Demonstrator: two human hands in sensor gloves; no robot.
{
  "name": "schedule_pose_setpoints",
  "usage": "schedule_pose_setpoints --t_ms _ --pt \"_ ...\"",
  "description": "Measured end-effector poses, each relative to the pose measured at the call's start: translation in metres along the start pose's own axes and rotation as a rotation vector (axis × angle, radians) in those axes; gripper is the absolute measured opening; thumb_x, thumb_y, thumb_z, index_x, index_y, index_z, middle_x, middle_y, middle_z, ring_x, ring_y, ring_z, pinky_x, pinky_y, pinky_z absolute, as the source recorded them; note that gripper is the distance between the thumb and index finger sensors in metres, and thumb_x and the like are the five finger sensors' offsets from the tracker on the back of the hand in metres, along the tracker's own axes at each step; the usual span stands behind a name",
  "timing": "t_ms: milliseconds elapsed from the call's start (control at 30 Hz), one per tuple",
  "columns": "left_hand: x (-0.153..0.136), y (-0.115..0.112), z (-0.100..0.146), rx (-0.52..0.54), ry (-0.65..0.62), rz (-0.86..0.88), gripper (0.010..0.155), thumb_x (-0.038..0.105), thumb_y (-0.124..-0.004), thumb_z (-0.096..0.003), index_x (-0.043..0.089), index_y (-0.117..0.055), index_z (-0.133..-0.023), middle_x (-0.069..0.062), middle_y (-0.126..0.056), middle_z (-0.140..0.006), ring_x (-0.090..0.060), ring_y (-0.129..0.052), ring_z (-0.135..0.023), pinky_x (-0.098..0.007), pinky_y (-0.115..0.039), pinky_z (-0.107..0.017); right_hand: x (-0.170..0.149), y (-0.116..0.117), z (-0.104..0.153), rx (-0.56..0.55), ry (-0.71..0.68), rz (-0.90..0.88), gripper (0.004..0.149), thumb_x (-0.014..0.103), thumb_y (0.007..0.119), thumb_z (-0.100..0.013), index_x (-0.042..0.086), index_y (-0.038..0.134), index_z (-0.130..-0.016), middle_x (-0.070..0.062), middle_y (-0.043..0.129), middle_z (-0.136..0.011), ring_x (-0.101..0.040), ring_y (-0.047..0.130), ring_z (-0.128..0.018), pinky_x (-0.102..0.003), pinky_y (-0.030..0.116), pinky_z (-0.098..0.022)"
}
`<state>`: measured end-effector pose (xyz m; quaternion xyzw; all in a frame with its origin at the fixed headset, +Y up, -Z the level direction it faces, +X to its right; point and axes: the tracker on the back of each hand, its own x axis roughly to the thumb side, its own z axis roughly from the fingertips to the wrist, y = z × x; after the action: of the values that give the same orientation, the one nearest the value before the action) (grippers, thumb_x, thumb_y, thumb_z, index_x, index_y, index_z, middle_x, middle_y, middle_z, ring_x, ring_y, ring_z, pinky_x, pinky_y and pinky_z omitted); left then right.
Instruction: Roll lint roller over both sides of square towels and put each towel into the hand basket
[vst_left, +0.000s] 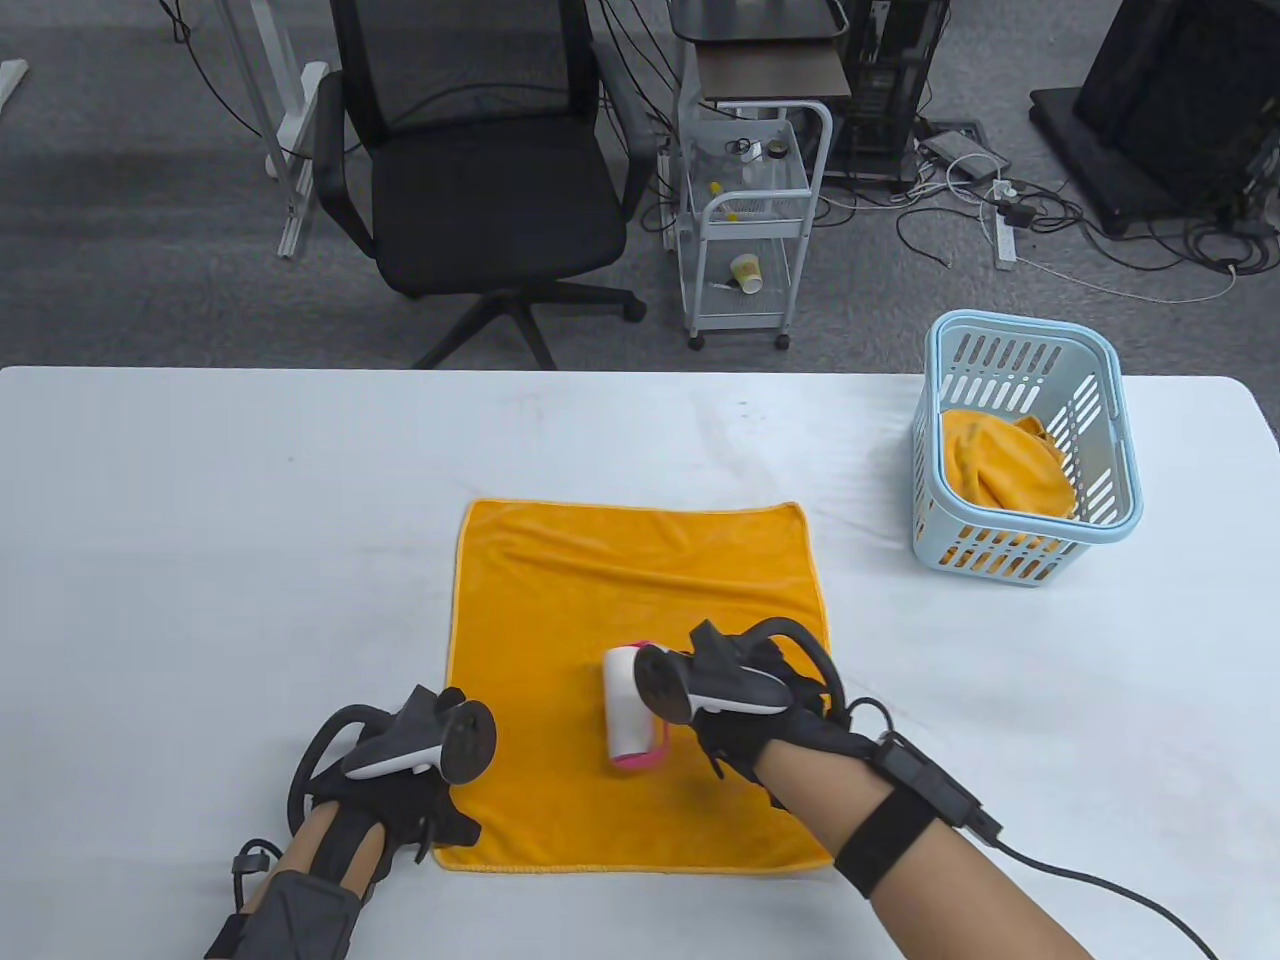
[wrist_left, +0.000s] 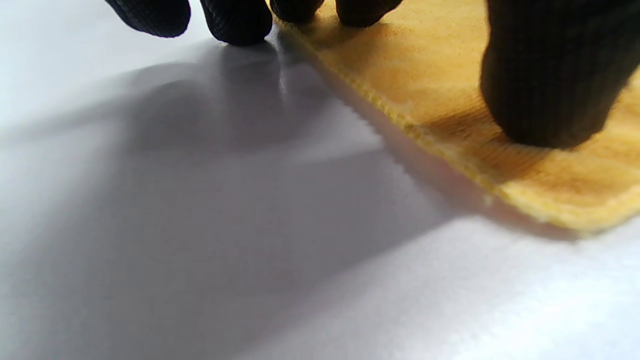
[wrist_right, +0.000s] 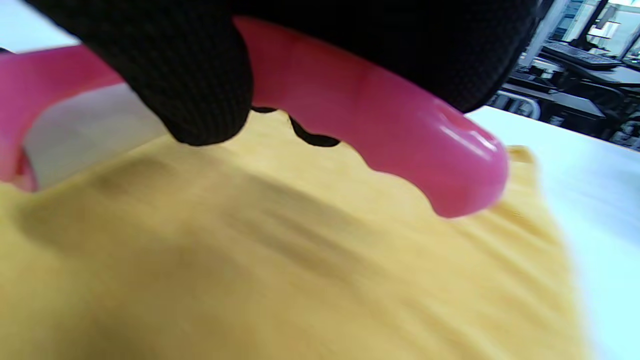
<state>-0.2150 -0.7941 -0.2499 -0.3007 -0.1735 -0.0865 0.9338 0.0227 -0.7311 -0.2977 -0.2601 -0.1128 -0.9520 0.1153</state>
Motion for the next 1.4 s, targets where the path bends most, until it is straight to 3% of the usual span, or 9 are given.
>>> schedule_pose_setpoints --t_ms 200,333,567,667,767,967,1167,1300,1400 --pt "0.000 0.000 0.000 0.000 -0.002 0.004 0.101 0.066 -0.089 -0.0317 0.027 -0.039 -0.110 -0.014 -0.027 -0.122 -0.049 -0.046 -0.111 -0.072 -0.048 -0.074 0.014 0.015 -0.022 -0.008 0.021 0.019 0.057 0.038 0.089 -0.049 0.017 0.073 -0.100 -0.013 0.085 -0.092 -0.041 0.091 -0.080 -0.060 0.077 -0.057" --pt "0.000 0.000 0.000 0.000 -0.002 0.002 0.100 0.066 -0.089 -0.0319 0.027 -0.039 -0.110 -0.014 -0.027 -0.122 -0.050 -0.046 -0.111 -0.072 -0.048 -0.074 -0.027 0.019 -0.014 0.049 0.108 0.022 0.058 0.034 0.093 -0.048 0.018 0.074 -0.100 -0.012 0.088 -0.091 -0.042 0.091 -0.081 -0.062 0.075 -0.057" --pt "0.000 0.000 0.000 0.000 -0.002 0.000 0.100 0.066 -0.089 -0.0319 0.026 -0.039 -0.110 -0.014 -0.027 -0.122 -0.050 -0.046 -0.111 -0.072 -0.048 -0.074 -0.130 0.031 0.010 0.310 0.409 0.157 0.055 0.028 0.098 -0.046 0.019 0.080 -0.097 -0.012 0.087 -0.093 -0.044 0.086 -0.086 -0.066 0.071 -0.060" --pt "0.000 0.000 0.000 0.000 -0.002 -0.001 0.100 0.066 -0.089 -0.0319 0.026 -0.040 -0.110 -0.014 -0.027 -0.122 -0.049 -0.046 -0.111 -0.072 -0.048 -0.074 -0.144 0.030 0.013 0.337 0.449 0.157 0.053 0.028 0.098 -0.046 0.020 0.082 -0.096 -0.011 0.086 -0.094 -0.044 0.084 -0.088 -0.065 0.070 -0.061" --pt "0.000 0.000 0.000 0.000 -0.002 0.001 0.101 0.066 -0.089 -0.0319 0.026 -0.039 -0.110 -0.014 -0.027 -0.122 -0.050 -0.046 -0.111 -0.072 -0.048 -0.074 -0.134 0.019 0.004 0.252 0.405 0.052 0.053 0.029 0.095 -0.048 0.020 0.079 -0.098 -0.013 0.083 -0.096 -0.045 0.083 -0.089 -0.065 0.071 -0.060" --pt "0.000 0.000 0.000 0.000 -0.004 0.004 0.100 0.066 -0.089 -0.0322 0.027 -0.039 -0.110 -0.014 -0.027 -0.122 -0.050 -0.045 -0.111 -0.072 -0.048 -0.074 -0.071 -0.001 -0.032 0.034 0.212 -0.152 0.057 0.032 0.089 -0.051 0.018 0.070 -0.103 -0.014 0.080 -0.097 -0.044 0.084 -0.087 -0.062 0.074 -0.059" --pt "-0.001 0.000 0.000 -0.001 -0.006 0.013 0.100 0.066 -0.089 -0.0323 0.027 -0.039 -0.109 -0.014 -0.026 -0.122 -0.050 -0.045 -0.111 -0.072 -0.047 -0.074 -0.014 0.006 -0.061 -0.025 0.142 -0.065 0.059 0.033 0.088 -0.051 0.020 0.067 -0.104 -0.013 0.080 -0.097 -0.043 0.086 -0.086 -0.062 0.074 -0.059" --pt "-0.001 -0.001 0.000 0.000 -0.007 0.015 0.100 0.066 -0.089 -0.0323 0.027 -0.039 -0.110 -0.014 -0.026 -0.122 -0.049 -0.045 -0.111 -0.072 -0.047 -0.074 -0.009 0.013 -0.064 -0.016 0.144 -0.004 0.059 0.033 0.088 -0.051 0.021 0.067 -0.104 -0.013 0.081 -0.097 -0.043 0.087 -0.085 -0.062 0.074 -0.059" --pt "-0.001 -0.001 0.000 0.000 -0.007 0.012 0.100 0.066 -0.089 -0.0323 0.027 -0.039 -0.110 -0.014 -0.026 -0.122 -0.049 -0.045 -0.111 -0.072 -0.047 -0.073 -0.030 0.014 -0.060 0.003 0.194 0.029 0.059 0.031 0.090 -0.050 0.023 0.069 -0.104 -0.012 0.082 -0.096 -0.043 0.086 -0.086 -0.062 0.073 -0.059"
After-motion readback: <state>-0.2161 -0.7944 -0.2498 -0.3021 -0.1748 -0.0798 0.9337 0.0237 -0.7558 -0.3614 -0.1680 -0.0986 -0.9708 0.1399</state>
